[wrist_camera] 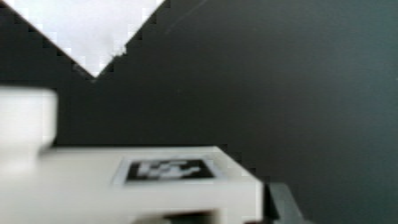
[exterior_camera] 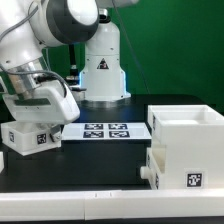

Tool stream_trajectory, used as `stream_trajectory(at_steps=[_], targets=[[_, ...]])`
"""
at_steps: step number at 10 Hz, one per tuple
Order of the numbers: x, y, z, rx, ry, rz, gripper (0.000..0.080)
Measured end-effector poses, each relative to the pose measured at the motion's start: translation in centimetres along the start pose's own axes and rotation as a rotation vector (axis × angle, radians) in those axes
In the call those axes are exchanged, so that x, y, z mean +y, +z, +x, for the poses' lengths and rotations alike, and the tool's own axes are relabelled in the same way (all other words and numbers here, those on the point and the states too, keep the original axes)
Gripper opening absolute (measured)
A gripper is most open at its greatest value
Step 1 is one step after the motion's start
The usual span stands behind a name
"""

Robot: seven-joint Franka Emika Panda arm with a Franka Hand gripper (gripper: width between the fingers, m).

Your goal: Assemble drawer

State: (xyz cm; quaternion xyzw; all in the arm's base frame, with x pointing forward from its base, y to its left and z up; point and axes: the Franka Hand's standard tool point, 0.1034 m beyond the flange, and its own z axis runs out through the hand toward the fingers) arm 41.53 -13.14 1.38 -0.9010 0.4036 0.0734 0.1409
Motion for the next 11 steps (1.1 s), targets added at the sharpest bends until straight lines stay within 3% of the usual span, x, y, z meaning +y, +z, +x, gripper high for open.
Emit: stream_trajectory(at_steps=[1, 6, 9, 10, 11], targets=[[0.0, 0.0, 0.0, 0.001, -0.001, 0.000, 0.0050], [-0.4, -0.3, -0.1, 0.001, -0.054, -0.006, 0.0050], [-3.5, -0.8, -1.9, -0.047, -0.290, -0.006, 0.0048], [-4.9, -1.0, -3.1, -0.071, -0.375, -0.029, 0.0046], [-4.9, -1.3, -3.3, -0.018, -0.359, -0.028, 0.0046]])
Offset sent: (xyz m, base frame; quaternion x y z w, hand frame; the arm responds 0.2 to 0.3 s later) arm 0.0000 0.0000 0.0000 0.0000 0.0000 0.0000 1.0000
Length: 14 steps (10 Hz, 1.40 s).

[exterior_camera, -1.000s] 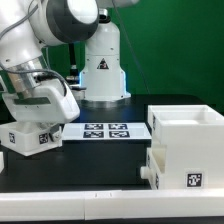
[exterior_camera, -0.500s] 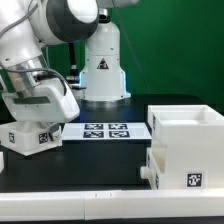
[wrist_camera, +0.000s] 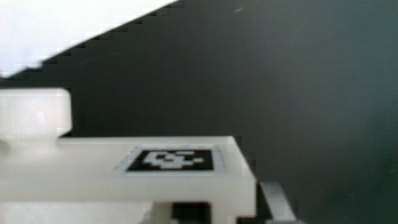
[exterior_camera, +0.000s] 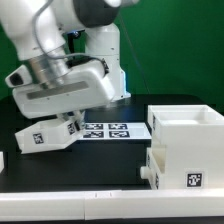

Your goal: Assemble drawer

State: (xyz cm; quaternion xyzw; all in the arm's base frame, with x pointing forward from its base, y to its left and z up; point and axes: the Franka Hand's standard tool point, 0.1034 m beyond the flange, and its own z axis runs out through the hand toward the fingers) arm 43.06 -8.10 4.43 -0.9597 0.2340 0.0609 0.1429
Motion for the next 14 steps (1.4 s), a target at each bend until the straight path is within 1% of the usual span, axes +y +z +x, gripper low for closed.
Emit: stream_trajectory(at_steps=[1, 3, 4, 5, 6, 7, 8, 9, 11, 12, 13, 14], targets=[[0.2, 0.1, -0.3, -0.005, 0.000, 0.000, 0.0046], [0.1, 0.2, -0.3, -0.006, -0.001, 0.000, 0.0044], [0.0, 0.2, -0.2, -0.004, -0.037, -0.004, 0.0044], [-0.6, -0.2, 0.2, 0.017, -0.168, -0.018, 0.0044], [-1.1, -0.4, 0.7, 0.052, -0.238, -0.029, 0.0044], [-0.6, -0.5, 1.3, 0.141, -0.272, -0.052, 0.0044], [-0.1, -0.2, 0.9, 0.162, -0.269, -0.059, 0.0044], [0.0, -0.1, 0.9, 0.160, -0.256, -0.053, 0.0044], [0.0, -0.1, 0.9, 0.161, -0.258, -0.053, 0.0044], [-0.3, -0.1, 0.9, 0.150, -0.293, -0.057, 0.0044], [-1.5, -0.3, 1.3, 0.110, -0.436, -0.075, 0.0044], [-2.9, -0.5, 1.7, 0.068, -0.529, -0.082, 0.0044]])
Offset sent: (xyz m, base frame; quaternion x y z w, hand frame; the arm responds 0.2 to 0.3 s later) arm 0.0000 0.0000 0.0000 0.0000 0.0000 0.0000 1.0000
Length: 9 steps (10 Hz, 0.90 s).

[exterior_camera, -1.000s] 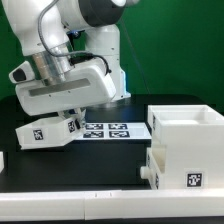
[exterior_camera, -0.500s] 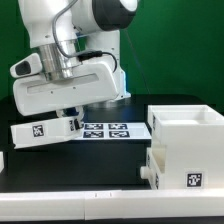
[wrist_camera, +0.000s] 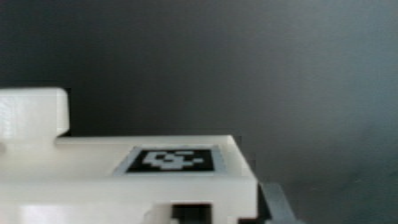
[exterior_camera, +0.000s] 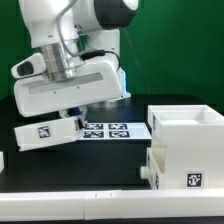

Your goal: Assemble drawer

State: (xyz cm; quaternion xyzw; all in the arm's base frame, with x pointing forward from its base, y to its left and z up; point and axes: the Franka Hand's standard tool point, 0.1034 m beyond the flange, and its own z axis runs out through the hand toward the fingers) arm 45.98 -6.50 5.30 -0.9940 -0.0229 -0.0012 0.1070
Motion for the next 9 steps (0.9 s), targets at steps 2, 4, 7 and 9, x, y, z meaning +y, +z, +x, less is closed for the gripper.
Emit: stream_trajectory(at_steps=[2, 4, 7, 9], targets=[[-1.9, 0.5, 0.4, -0.036, -0.078, 0.013, 0.0044], [-1.8, 0.5, 0.2, -0.039, -0.079, 0.013, 0.0044], [-2.1, -0.6, 1.9, -0.072, -0.287, -0.022, 0.0044], [-4.9, -0.8, 3.2, -0.053, -0.442, -0.082, 0.0044]])
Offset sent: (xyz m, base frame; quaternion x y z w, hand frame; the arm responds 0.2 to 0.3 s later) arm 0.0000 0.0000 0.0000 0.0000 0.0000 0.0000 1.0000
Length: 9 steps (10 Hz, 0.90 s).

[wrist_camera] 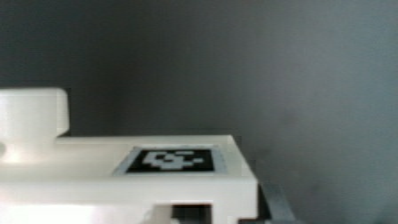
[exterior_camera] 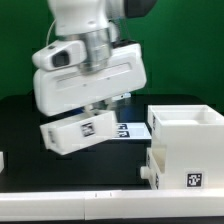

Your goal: Assemble drawer

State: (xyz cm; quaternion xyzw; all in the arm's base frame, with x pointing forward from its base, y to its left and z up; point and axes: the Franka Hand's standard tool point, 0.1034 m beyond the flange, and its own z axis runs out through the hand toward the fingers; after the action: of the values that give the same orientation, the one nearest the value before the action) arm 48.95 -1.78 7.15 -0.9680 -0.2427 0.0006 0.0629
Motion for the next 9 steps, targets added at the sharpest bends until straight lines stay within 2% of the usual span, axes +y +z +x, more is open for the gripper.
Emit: stream_trajectory(at_steps=[1, 3, 4, 5, 6, 7, 8, 9], targets=[[0.0, 0.1, -0.9, 0.022, 0.059, 0.031, 0.0044], [0.0, 0.2, -0.8, 0.020, 0.058, 0.034, 0.0044], [0.8, 0.1, -1.1, 0.019, -0.036, 0.026, 0.0044], [2.5, -0.3, -1.5, 0.024, -0.142, 0.011, 0.0044], [3.6, -0.8, -1.1, 0.012, -0.202, -0.002, 0.0044], [4.0, -1.2, -0.1, -0.001, -0.289, -0.021, 0.0044], [3.6, -1.3, 0.6, -0.008, -0.357, -0.033, 0.0044], [3.1, -1.1, 0.7, -0.010, -0.350, -0.029, 0.0044]])
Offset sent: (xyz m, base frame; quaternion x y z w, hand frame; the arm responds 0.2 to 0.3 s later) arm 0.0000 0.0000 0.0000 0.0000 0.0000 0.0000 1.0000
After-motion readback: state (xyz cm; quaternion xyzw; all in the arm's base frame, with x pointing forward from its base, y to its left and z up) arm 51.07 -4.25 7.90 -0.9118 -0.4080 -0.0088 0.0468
